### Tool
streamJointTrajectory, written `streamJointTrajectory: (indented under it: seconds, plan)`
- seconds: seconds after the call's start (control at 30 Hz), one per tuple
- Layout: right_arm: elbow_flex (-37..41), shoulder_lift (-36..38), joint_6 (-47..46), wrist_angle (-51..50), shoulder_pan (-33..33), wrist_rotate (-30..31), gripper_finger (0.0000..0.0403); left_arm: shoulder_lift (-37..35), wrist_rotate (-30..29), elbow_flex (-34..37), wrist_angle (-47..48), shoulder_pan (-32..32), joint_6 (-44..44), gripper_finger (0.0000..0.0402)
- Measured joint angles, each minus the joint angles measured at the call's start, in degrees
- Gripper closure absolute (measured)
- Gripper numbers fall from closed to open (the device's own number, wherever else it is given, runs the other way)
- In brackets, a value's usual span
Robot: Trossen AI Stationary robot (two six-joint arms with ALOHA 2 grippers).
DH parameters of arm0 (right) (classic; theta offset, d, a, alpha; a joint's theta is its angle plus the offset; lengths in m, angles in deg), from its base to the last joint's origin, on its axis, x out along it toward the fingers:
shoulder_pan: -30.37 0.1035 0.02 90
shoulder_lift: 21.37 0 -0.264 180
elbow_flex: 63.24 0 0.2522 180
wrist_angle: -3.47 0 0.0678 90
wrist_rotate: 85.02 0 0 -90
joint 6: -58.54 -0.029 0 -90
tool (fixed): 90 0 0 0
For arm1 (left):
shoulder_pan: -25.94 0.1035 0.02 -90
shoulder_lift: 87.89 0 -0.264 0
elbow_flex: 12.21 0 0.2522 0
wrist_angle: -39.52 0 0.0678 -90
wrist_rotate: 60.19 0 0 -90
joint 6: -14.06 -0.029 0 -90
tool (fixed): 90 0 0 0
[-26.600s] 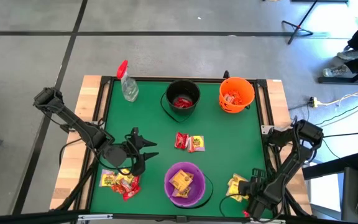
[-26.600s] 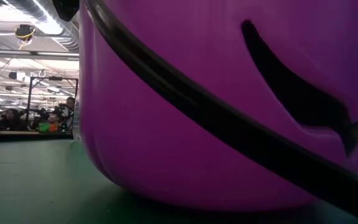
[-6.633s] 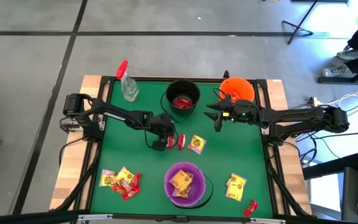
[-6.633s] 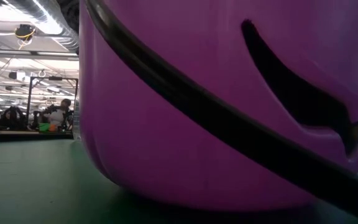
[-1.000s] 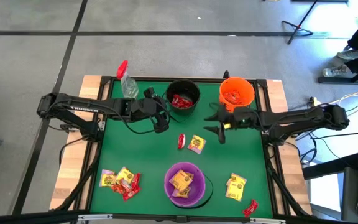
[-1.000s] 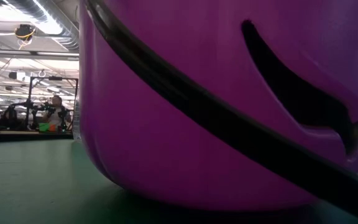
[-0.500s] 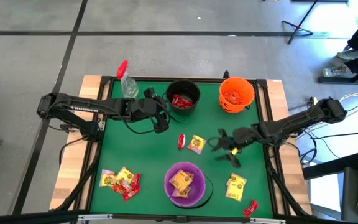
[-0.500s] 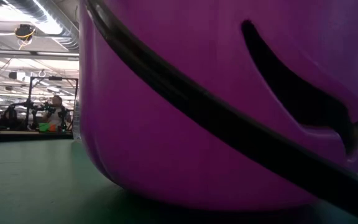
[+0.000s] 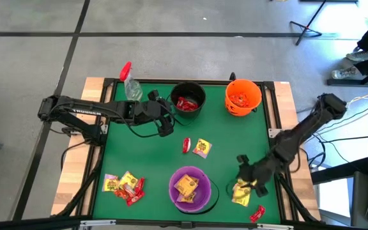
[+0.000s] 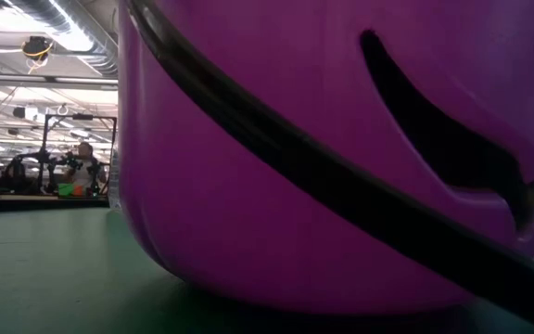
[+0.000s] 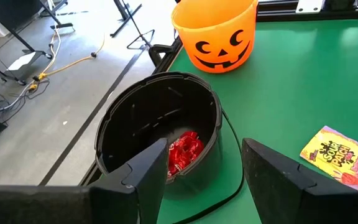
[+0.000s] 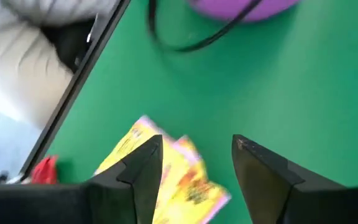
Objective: Organize candy in baskets
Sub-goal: Put the red candy pack into the black bucket
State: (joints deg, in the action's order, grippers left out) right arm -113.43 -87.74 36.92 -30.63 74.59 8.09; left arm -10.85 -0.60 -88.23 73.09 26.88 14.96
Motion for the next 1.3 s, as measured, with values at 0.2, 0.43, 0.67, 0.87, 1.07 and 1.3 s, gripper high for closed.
streamJointTrajectory:
  seconds: [0.2, 0.43, 0.67, 0.87, 1.07, 1.3]
  plan:
    - [-6.6, -10.8, -3.6, -4.8, 5.4, -4.9, 0.0214, 0.0, 0.0, 0.0, 0.0, 0.0, 0.0, 0.0209]
    - [-12.6, -16.4, -10.2, -7.5, 9.3, -9.4, 0.0214, 0.0, 0.0, 0.0, 0.0, 0.0, 0.0, 0.0209]
    - [-14.5, -18.4, -23.4, -2.7, 13.7, -15.6, 0.0178, 0.0, 0.0, 0.0, 0.0, 0.0, 0.0, 0.0209]
    - [-14.5, -23.9, -25.4, -1.9, 16.8, -15.7, 0.0118, 0.0, 0.0, 0.0, 0.1, 0.0, 0.0, 0.0209]
    - [-14.7, -29.7, -24.6, -2.9, 16.9, -12.1, 0.0096, 0.0, 0.0, 0.0, 0.0, 0.0, 0.0, 0.0209]
    - [-14.9, -32.7, -24.5, -4.6, 17.0, -10.5, 0.0119, 0.0, 0.0, 0.0, 0.0, 0.0, 0.0, 0.0209]
